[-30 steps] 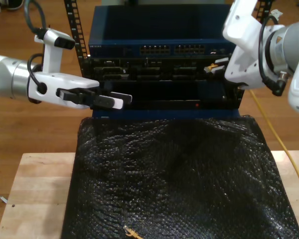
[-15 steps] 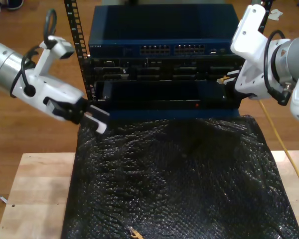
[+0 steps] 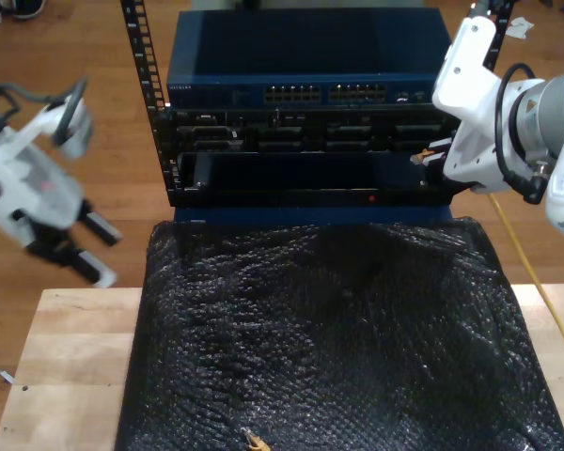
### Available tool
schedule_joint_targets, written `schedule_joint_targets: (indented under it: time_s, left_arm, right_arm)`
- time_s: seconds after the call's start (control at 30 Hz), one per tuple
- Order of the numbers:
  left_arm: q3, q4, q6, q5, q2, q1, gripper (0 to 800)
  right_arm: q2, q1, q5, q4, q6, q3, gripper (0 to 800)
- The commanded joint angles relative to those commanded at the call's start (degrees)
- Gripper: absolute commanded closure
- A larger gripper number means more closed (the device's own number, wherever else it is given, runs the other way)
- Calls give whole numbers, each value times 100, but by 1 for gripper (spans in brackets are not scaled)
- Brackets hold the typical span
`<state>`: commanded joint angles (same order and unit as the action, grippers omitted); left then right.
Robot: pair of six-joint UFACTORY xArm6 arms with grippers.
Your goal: Grab the cable and plug it in
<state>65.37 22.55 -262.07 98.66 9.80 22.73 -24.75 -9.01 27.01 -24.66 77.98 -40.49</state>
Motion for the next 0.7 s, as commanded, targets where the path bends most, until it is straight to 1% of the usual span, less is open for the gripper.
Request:
schedule_joint_targets:
  time_s: [0.13,0.4,0.5,0.57,0.7]
  left_arm:
    - [-9,-387,651,9,0,448,3]
    - [-44,-730,2558,-35,-9,1679,3]
    - [-62,-1029,3138,-44,-9,2048,3]
    - [-167,-1248,3481,-44,-9,2251,2]
    - [-615,-1574,4255,-62,9,2725,2]
  right_arm:
    - [0,0,-9,0,0,9,800]
    - [-9,0,0,9,9,44,800]
    - [-18,0,0,9,0,44,800]
    - [-18,0,0,9,9,44,800]
    - [-18,0,0,9,9,44,800]
